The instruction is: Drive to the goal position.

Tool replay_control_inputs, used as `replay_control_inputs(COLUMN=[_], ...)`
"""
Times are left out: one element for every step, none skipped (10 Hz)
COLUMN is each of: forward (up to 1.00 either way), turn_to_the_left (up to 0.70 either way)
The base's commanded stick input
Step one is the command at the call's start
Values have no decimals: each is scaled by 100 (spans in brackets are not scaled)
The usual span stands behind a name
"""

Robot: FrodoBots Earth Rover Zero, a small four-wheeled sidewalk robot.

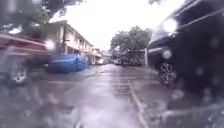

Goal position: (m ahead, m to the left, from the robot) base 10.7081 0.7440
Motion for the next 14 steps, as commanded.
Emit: replay_control_inputs(forward=[100,100,100,100,100,100,100,100,100,100,100,100,100,100], turn_to_the_left=[0,0,0,0,0,0,0,0,0,0,0,0,0,0])
